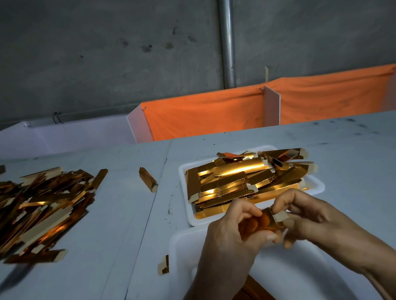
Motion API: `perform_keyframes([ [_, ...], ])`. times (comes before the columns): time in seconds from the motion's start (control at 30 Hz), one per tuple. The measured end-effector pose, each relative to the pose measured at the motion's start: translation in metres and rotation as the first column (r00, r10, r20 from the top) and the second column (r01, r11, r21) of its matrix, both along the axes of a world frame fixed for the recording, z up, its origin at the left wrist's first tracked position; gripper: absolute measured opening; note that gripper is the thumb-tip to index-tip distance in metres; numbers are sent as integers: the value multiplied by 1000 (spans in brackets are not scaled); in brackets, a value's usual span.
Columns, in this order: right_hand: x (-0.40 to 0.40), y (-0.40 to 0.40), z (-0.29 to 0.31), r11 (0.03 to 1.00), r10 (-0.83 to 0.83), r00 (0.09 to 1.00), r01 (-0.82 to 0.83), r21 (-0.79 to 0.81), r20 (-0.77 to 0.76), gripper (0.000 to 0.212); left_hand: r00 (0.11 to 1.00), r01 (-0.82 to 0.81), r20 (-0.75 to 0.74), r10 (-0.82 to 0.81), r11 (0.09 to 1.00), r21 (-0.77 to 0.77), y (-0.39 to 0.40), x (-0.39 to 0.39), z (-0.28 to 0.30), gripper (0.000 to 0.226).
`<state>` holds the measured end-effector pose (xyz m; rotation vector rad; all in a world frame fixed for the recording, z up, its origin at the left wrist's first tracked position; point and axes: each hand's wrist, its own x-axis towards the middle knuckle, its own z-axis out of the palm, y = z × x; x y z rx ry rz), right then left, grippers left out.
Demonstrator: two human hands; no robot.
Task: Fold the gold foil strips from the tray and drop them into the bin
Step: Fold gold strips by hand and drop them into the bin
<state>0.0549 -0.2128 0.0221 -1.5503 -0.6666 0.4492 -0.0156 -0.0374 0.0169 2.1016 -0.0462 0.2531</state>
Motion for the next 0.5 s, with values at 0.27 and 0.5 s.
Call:
perform_keyframes([
  [0.27,3,3,-5,991,-20,999,25,-132,40,15,999,32,37,-38,988,152,-2,1,-1,25],
  [0.5,2,7,-10,987,-67,998,66,-147,2,17,996,39,70,-62,955,293,-4,4,-6,24],
])
